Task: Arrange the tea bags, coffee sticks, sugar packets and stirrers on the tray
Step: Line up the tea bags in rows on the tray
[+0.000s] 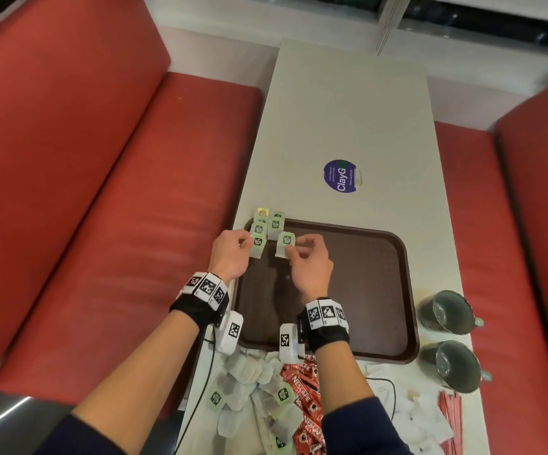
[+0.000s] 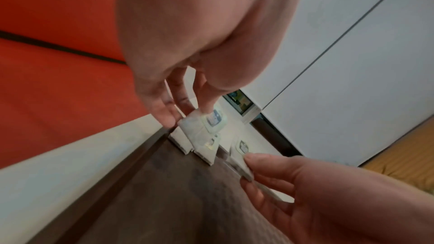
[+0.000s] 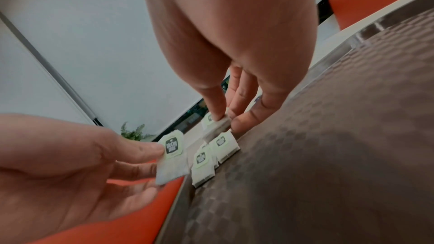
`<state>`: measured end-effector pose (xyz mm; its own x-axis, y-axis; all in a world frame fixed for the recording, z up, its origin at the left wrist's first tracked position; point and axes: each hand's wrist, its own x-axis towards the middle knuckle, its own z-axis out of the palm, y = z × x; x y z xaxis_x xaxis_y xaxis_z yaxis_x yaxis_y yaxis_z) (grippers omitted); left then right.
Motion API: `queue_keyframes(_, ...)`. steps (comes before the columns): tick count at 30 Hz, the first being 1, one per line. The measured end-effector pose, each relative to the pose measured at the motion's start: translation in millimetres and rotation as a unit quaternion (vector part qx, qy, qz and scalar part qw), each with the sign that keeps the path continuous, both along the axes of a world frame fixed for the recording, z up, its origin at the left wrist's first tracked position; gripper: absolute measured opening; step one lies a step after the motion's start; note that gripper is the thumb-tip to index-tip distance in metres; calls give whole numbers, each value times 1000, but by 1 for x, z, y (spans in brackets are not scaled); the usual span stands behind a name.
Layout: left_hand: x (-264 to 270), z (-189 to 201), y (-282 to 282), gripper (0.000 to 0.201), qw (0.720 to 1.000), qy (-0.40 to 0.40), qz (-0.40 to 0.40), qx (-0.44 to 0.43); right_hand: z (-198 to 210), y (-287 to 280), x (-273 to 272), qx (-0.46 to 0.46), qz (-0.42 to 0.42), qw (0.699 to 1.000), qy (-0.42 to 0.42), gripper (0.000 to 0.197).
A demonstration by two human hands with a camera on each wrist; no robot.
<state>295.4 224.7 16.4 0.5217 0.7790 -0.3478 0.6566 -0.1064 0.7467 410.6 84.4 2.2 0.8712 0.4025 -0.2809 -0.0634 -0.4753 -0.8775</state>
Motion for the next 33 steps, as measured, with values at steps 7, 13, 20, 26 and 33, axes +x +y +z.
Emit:
queue_keyframes(7, 18, -19, 23, 7, 999, 35, -9, 30, -16, 29, 16, -48, 38, 997, -37, 9)
queue_keyframes(13, 17, -34, 24, 7, 995, 35, -28, 86, -29, 41, 22, -97, 47, 993, -53, 4)
queue_keyframes(20, 14, -44, 19, 13, 991, 13, -31, 131, -35, 45, 23, -98, 35, 994, -42, 3)
queue_keyframes(26, 7, -49, 15, 32, 977, -39, -107, 183, -35, 46, 23, -113, 69, 985, -113, 19)
queue_keyframes(33, 6, -51, 21, 39, 951, 7, -181, 250, -35, 57, 23, -109, 93, 982, -125, 21)
